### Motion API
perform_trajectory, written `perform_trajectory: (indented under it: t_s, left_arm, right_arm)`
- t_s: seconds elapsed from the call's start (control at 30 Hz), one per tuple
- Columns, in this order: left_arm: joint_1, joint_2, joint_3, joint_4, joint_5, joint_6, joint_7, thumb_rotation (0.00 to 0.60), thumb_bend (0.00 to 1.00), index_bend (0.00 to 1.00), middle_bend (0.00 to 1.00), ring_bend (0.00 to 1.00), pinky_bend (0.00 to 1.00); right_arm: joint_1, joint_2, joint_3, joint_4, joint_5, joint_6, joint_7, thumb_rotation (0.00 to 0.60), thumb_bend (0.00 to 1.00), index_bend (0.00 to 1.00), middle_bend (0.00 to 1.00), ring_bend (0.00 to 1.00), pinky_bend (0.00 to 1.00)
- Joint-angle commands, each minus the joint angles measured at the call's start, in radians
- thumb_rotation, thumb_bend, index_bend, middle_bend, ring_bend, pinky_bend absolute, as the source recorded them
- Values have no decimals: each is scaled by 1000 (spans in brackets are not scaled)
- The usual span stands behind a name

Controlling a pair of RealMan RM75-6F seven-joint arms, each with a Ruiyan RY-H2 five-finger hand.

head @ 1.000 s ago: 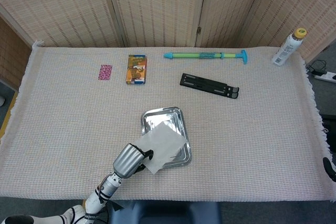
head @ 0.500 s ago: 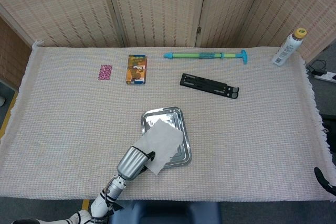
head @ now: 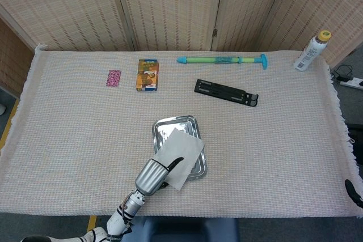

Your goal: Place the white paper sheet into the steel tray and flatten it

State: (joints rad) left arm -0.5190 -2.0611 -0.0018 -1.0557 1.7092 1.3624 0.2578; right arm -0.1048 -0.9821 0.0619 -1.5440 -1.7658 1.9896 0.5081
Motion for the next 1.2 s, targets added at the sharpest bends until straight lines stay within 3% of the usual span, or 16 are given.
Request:
perform_trajectory:
  t_s: [0.03, 0.53, 0.87, 1.2]
  left_arm:
    - [0, 2, 6, -14, 5, 0, 12, 600, 238, 203, 1000, 1000, 1000]
    - [10, 27, 31, -151, -21, -80, 149, 600, 230, 213, 1000, 1000, 1000]
    - [-34, 18, -34, -123, -46, -117, 103, 600, 188, 168, 1000, 1000, 1000]
    - [-12, 122, -27, -337, -187, -243, 227, 600, 153, 127, 1000, 1000, 1000]
  right_arm:
    - [1, -2, 2, -3, 4, -1, -3, 600, 403, 0, 0, 0, 0]
    - [-4, -4, -10, -14, -20, 9, -5, 600, 402, 0, 0, 0, 0]
    - [-3, -3, 5, -9, 20, 7, 23, 600, 403, 0, 0, 0, 0]
    - [0, -12, 0, -17, 5, -2, -6, 600, 402, 0, 0, 0, 0]
